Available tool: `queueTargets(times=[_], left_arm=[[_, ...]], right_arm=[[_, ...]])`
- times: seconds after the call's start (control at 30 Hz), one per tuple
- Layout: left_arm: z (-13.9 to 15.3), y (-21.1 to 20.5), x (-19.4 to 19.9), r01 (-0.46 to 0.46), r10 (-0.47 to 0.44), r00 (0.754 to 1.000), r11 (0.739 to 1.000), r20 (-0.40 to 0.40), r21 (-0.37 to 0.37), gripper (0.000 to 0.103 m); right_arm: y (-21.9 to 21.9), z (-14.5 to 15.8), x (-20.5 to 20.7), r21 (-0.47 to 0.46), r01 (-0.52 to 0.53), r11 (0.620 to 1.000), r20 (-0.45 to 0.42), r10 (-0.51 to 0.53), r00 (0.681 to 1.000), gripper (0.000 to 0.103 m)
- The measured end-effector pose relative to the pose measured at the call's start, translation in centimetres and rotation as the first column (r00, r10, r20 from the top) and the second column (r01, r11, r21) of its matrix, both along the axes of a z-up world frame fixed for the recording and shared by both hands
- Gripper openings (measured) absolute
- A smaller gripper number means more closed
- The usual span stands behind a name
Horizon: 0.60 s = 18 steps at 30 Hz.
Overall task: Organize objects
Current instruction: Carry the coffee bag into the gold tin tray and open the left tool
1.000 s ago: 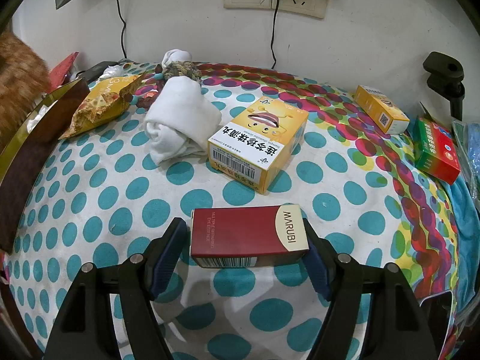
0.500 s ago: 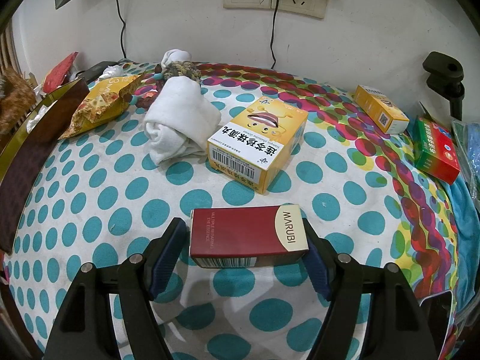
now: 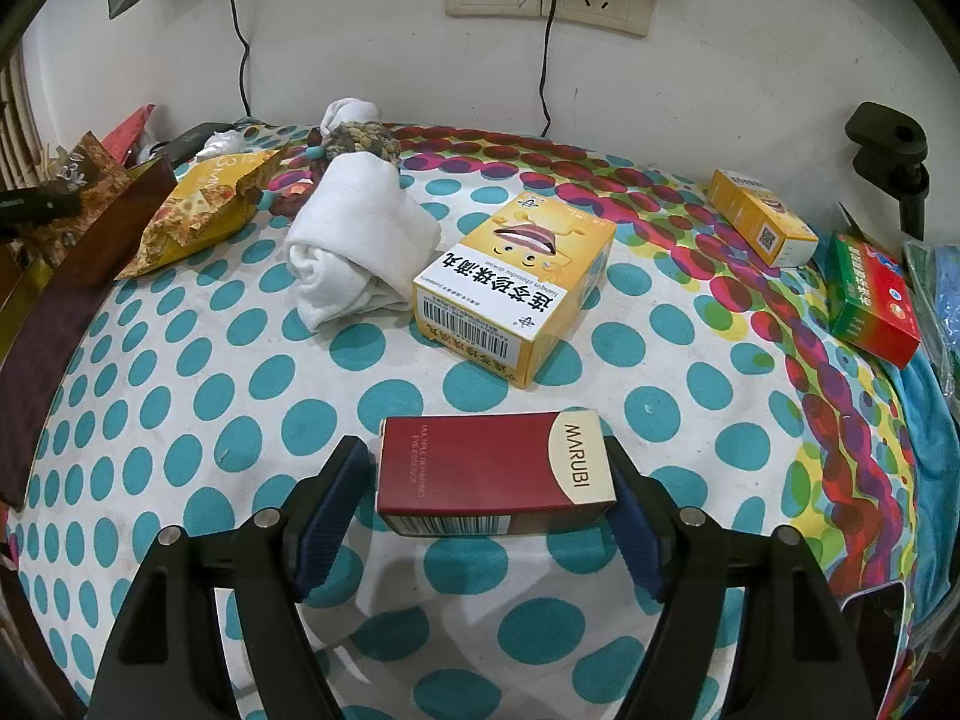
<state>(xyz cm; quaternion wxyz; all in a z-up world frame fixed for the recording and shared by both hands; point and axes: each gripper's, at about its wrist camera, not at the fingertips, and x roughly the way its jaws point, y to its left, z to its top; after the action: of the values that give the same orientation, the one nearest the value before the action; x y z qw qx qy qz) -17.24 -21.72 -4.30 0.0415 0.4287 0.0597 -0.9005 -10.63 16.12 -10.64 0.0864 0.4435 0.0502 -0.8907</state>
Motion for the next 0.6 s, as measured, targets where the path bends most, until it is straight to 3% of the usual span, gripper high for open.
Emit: queueTargets(times=[0.13, 0.27, 0.43, 0.6], left_arm=[[-0.7, 0.1, -0.4, -0.006, 0.006, 1.000, 1.000, 0.029, -0.026, 0.043], [-1.1, -0.1, -0.2, -0.030, 0.041, 0.994, 0.994, 0.102, -0.107, 0.051], [-0.9, -0.6, 1.3, -0.032, 0.048, 0.991, 0.991, 0.123, -0.128, 0.052], [0.1, -0.9, 3.8, -0.028, 0.039, 0.995, 0.992, 0.096, -0.120, 0.053]], right_arm=[[0.0, 0.0, 0.0, 0.001, 0.000, 1.000, 0.000, 0.000, 1.000, 0.075], [-0.1, 0.0, 0.0, 0.001, 0.000, 1.000, 0.000, 0.000, 1.000, 0.076], [0.0, 0.0, 0.0, 0.000, 0.002, 1.000, 0.000, -0.002, 1.000, 0.077], [-0.1, 0.0, 0.0, 0.000, 0.002, 1.000, 0.000, -0.002, 1.000, 0.078]])
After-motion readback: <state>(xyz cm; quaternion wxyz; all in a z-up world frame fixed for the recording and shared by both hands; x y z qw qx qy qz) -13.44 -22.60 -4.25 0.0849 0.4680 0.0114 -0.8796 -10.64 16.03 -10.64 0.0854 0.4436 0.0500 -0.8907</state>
